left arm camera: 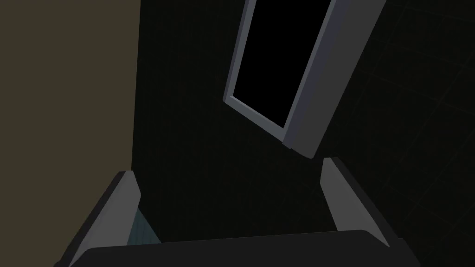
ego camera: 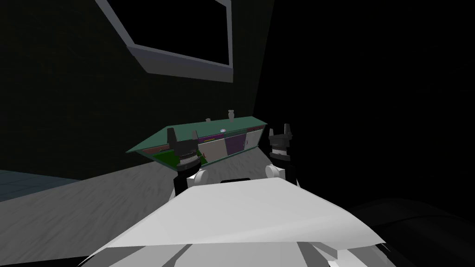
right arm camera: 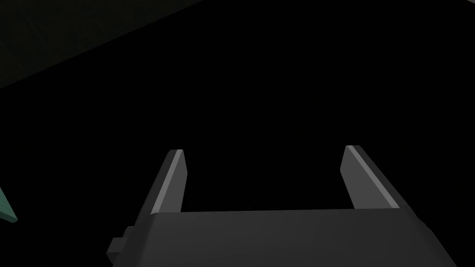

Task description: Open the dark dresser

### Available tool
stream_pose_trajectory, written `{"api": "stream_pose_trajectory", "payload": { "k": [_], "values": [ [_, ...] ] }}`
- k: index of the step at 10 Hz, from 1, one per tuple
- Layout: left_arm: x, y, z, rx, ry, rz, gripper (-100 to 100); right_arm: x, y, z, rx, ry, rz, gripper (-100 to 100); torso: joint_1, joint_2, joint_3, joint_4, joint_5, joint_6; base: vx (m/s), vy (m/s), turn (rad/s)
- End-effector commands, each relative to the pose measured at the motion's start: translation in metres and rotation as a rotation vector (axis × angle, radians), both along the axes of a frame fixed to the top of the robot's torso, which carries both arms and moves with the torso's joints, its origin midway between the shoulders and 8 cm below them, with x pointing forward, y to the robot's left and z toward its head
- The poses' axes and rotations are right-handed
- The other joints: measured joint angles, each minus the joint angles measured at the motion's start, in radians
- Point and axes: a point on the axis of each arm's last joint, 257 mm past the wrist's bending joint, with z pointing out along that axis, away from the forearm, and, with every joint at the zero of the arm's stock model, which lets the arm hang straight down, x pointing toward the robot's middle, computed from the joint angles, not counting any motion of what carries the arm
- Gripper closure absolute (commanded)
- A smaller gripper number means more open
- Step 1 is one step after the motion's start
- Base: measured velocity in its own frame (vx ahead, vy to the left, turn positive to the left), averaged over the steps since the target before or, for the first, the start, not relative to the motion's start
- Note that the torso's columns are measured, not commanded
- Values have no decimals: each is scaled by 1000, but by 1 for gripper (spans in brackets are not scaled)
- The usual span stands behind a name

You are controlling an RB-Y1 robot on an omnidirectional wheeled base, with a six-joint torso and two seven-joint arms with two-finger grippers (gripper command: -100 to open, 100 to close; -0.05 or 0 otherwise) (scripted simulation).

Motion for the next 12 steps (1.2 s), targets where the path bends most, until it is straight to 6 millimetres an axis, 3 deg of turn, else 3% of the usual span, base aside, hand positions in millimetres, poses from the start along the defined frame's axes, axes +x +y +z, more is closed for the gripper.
{"api": "stream_pose_trajectory", "payload": {
  "k": [1,9,10,12],
  "values": [
    [0,0,0,0,0,0,0,0,0,0,0,0,0,0,0,40,-82,41,0,0,0,0,0],
    [0,0,0,0,0,0,0,0,0,0,0,0,0,0,0,618,-1234,617,0,0,0,0,0],
    [1,-5,-3,39,9,-21,-100,0,0,0,0,0,0,0,0,691,-1382,691,0,0,26,-11,4],
    [4,-10,-11,85,24,-49,-100,0,0,0,0,0,0,0,-1,733,-1471,734,0,0,44,-36,9]
  ]
}}
